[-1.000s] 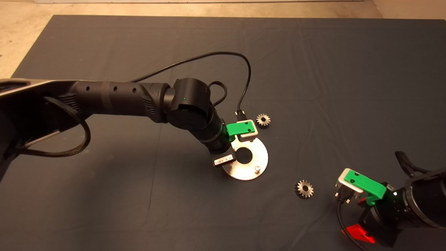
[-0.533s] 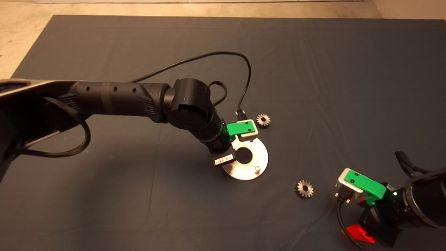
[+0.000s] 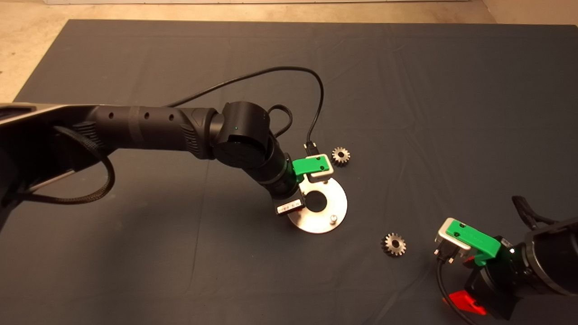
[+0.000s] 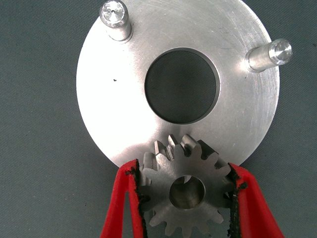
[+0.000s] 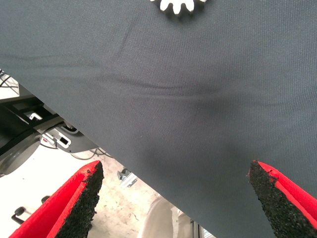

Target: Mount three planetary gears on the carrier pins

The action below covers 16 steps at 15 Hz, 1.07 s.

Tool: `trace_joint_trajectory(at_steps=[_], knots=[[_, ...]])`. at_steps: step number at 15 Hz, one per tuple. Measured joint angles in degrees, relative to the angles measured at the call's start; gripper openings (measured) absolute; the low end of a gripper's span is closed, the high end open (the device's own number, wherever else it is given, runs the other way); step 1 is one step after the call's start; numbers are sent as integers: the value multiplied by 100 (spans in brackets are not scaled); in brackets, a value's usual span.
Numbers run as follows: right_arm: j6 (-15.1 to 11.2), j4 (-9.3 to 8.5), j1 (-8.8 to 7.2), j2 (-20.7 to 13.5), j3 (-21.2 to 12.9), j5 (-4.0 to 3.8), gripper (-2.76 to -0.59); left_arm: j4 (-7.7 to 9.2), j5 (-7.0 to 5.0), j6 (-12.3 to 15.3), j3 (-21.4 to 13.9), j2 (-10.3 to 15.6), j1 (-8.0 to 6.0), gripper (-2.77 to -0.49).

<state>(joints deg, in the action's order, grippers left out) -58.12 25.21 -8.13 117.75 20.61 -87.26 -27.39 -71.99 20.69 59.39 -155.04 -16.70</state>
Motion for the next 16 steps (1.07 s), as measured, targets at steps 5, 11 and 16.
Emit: trace_joint_trajectory(at_steps=[5,11,16], knots=[[0,0,0,0,0,0,-118,90,-15,-2,15,-1,-31,-267],[0,0,0,2,0,5,-118,155,-157,-180,44,30,-82,-267],[0,0,-18,5,0,5,-118,171,-133,-169,38,62,-82,-267]])
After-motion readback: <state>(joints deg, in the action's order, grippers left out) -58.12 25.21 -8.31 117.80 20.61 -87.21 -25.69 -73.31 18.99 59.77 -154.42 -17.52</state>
